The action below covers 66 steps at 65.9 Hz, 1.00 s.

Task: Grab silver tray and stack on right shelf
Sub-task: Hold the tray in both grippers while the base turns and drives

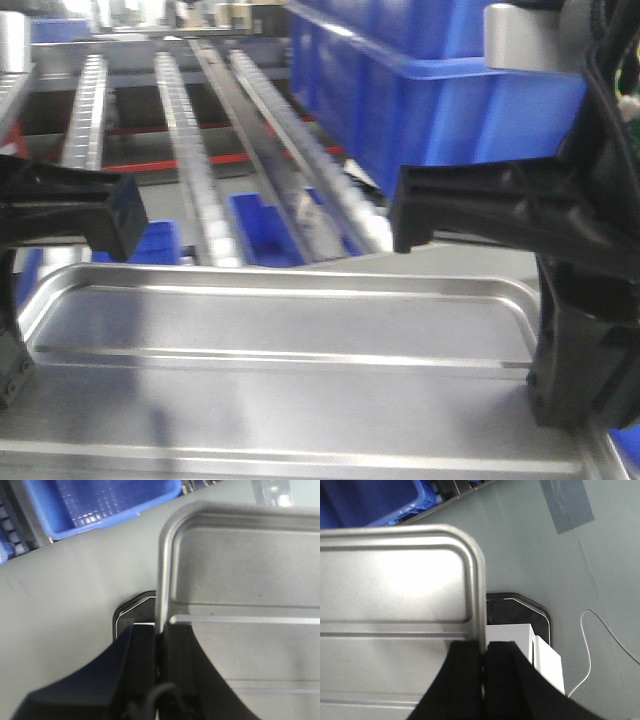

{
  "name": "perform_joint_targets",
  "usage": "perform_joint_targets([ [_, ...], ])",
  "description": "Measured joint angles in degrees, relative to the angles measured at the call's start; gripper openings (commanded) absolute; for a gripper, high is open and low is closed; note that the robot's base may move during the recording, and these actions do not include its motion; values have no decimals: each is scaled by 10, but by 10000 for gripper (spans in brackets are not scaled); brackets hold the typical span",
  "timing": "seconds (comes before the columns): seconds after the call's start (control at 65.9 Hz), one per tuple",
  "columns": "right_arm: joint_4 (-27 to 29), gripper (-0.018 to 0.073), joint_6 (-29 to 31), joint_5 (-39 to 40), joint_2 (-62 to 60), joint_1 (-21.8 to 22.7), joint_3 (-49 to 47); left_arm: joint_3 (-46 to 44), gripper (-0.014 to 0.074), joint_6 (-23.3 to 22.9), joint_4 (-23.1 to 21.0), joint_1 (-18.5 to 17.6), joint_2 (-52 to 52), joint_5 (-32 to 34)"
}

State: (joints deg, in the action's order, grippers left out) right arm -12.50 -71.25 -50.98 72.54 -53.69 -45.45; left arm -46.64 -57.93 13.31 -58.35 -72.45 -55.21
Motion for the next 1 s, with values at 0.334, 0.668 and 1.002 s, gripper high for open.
perform_joint_targets([
  [0.334, 0, 52, 0, 0, 0, 0, 0, 0, -100, 0, 0, 0, 0, 0],
  [0.668, 0, 52, 0, -1, 0, 0, 0, 0, -100, 0, 0, 0, 0, 0],
  [1.002, 0, 52, 0, -6, 0, 0, 0, 0, -100, 0, 0, 0, 0, 1],
])
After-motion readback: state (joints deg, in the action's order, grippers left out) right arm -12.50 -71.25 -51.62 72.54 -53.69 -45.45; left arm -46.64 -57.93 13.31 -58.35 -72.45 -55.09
